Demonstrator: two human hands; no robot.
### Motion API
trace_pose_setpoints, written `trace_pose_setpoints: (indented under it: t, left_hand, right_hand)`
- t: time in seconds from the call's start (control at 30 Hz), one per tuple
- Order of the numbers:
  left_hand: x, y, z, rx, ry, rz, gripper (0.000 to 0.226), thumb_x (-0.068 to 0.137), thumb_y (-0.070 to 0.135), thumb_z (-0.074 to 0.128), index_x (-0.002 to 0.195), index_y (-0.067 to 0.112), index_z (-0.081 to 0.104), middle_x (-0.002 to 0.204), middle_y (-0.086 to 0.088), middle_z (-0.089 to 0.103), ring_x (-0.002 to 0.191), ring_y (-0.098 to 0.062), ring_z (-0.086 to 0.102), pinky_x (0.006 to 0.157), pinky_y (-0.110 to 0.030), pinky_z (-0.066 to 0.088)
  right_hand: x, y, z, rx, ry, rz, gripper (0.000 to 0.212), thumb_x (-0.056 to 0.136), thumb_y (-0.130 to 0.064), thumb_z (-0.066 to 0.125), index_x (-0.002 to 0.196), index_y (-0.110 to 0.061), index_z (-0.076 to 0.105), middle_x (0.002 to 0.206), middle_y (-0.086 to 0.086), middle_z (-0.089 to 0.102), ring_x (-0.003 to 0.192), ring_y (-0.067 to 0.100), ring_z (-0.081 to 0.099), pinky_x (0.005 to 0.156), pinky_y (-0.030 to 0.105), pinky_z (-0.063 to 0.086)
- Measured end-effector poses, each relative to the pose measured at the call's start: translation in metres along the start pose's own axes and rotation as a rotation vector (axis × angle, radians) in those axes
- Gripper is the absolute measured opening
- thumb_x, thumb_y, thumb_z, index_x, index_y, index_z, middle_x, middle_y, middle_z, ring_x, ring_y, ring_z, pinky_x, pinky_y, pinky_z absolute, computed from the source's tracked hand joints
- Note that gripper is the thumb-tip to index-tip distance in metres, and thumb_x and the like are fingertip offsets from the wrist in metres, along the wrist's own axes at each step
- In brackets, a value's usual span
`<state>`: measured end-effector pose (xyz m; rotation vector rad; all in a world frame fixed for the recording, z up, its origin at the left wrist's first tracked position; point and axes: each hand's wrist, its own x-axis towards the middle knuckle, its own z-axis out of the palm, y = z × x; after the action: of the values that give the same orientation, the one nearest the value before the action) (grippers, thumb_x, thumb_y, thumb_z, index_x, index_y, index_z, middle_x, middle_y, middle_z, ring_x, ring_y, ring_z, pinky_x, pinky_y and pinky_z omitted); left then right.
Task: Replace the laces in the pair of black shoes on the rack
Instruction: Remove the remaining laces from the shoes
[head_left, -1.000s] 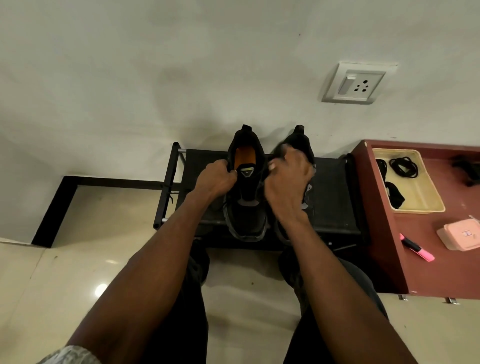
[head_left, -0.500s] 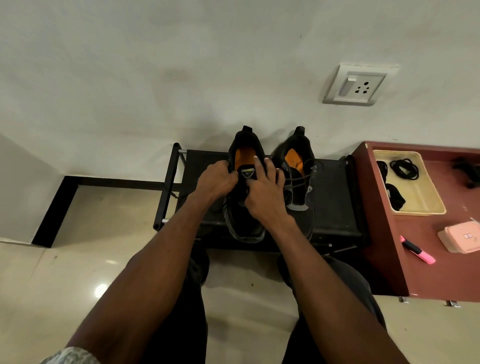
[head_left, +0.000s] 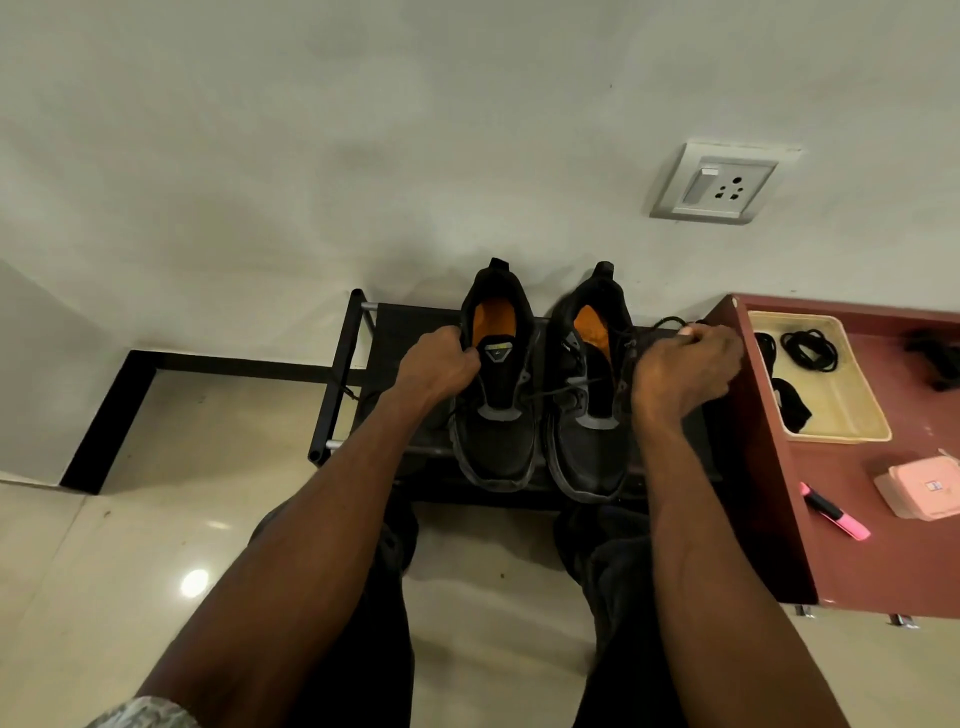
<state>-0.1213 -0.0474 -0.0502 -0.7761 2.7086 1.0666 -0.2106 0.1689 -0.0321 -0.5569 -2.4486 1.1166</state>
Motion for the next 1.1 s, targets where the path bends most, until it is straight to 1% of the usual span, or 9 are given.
trace_pose_setpoints:
  t: [0.1, 0.17, 0.3, 0.43, 0.63, 0.8, 0.9, 1.0, 1.1]
  left_hand:
    - [0.001, -0.001, 0.001, 0.002, 0.001, 0.004, 0.016, 0.098, 0.029, 0.052, 0.1, 0.013, 0.056, 0.079, -0.001, 0.057, 0.069, -0.017, 0.056, 0.057, -0.03, 0.038]
    - [0.001, -0.002, 0.003, 0.008, 0.001, 0.013, 0.02, 0.098, 0.033, 0.053, 0.101, 0.014, 0.057, 0.082, -0.002, 0.06, 0.072, -0.019, 0.058, 0.058, -0.031, 0.038]
    - [-0.001, -0.002, 0.005, 0.049, 0.027, 0.029, 0.035, 0.092, 0.048, 0.063, 0.103, 0.017, 0.054, 0.088, 0.0, 0.06, 0.078, -0.02, 0.058, 0.067, -0.032, 0.042]
    - [-0.004, -0.004, 0.004, 0.02, -0.034, 0.02, 0.039, 0.089, 0.041, 0.067, 0.115, 0.016, 0.053, 0.096, -0.001, 0.062, 0.085, -0.021, 0.062, 0.075, -0.035, 0.049]
    - [-0.004, -0.01, -0.004, -0.058, -0.091, 0.007, 0.022, 0.089, 0.016, 0.062, 0.109, 0.014, 0.055, 0.096, -0.006, 0.064, 0.085, -0.022, 0.063, 0.073, -0.035, 0.052]
    - [-0.003, -0.013, 0.0, -0.233, -0.164, -0.057, 0.025, 0.098, 0.025, 0.058, 0.118, 0.014, 0.046, 0.095, -0.011, 0.069, 0.08, -0.024, 0.07, 0.068, -0.035, 0.057]
    - [-0.003, -0.012, -0.001, -0.309, -0.234, -0.083, 0.032, 0.103, 0.03, 0.051, 0.126, 0.012, 0.039, 0.095, -0.015, 0.069, 0.08, -0.027, 0.071, 0.067, -0.036, 0.059]
    - [-0.005, -0.01, 0.0, -0.357, -0.293, -0.1, 0.034, 0.106, 0.032, 0.045, 0.13, 0.013, 0.03, 0.096, -0.017, 0.068, 0.066, -0.023, 0.07, 0.054, -0.029, 0.055]
    - [-0.003, -0.01, 0.003, -0.302, -0.277, -0.088, 0.039, 0.105, 0.036, 0.046, 0.132, 0.013, 0.029, 0.096, -0.013, 0.065, 0.059, -0.019, 0.061, 0.05, -0.029, 0.049]
  right_hand:
    - [-0.006, -0.001, 0.0, -0.14, -0.083, -0.067, 0.061, 0.087, -0.006, 0.064, 0.143, -0.007, 0.041, 0.159, 0.021, 0.022, 0.147, 0.038, 0.021, 0.117, 0.051, 0.025]
    - [-0.023, -0.009, 0.004, -0.075, -0.194, -0.263, 0.056, 0.089, -0.007, 0.064, 0.141, -0.006, 0.045, 0.153, 0.018, 0.033, 0.142, 0.034, 0.032, 0.116, 0.045, 0.032]
    - [-0.07, -0.018, 0.017, -0.124, -0.543, -0.59, 0.039, 0.094, -0.018, 0.062, 0.13, -0.007, 0.052, 0.131, 0.014, 0.051, 0.116, 0.033, 0.054, 0.096, 0.042, 0.048]
    - [-0.091, -0.014, 0.025, -0.312, -0.664, -0.634, 0.067, 0.093, -0.026, 0.065, 0.148, -0.006, 0.031, 0.138, 0.019, 0.049, 0.119, 0.036, 0.055, 0.098, 0.045, 0.048]
    - [-0.074, -0.01, 0.02, -0.336, -0.62, -0.537, 0.077, 0.081, -0.013, 0.068, 0.148, -0.005, 0.031, 0.139, 0.02, 0.044, 0.118, 0.039, 0.051, 0.096, 0.048, 0.045]
    - [-0.083, -0.009, 0.022, -0.308, -0.641, -0.736, 0.051, 0.082, -0.008, 0.067, 0.131, -0.016, 0.055, 0.145, 0.015, 0.036, 0.133, 0.034, 0.032, 0.106, 0.052, 0.036]
    - [-0.085, -0.008, 0.025, -0.29, -0.8, -0.832, 0.02, 0.089, -0.015, 0.064, 0.107, -0.022, 0.069, 0.163, 0.008, 0.016, 0.149, 0.032, 0.004, 0.117, 0.054, 0.013]
    - [-0.088, -0.002, 0.025, -0.402, -0.92, -0.918, 0.02, 0.091, -0.02, 0.06, 0.107, -0.027, 0.07, 0.167, 0.004, -0.006, 0.151, 0.027, -0.013, 0.118, 0.054, 0.005]
    - [-0.094, 0.0, 0.024, -0.483, -0.921, -0.966, 0.019, 0.092, -0.028, 0.061, 0.109, -0.027, 0.07, 0.167, 0.005, -0.009, 0.151, 0.03, -0.015, 0.116, 0.052, 0.007]
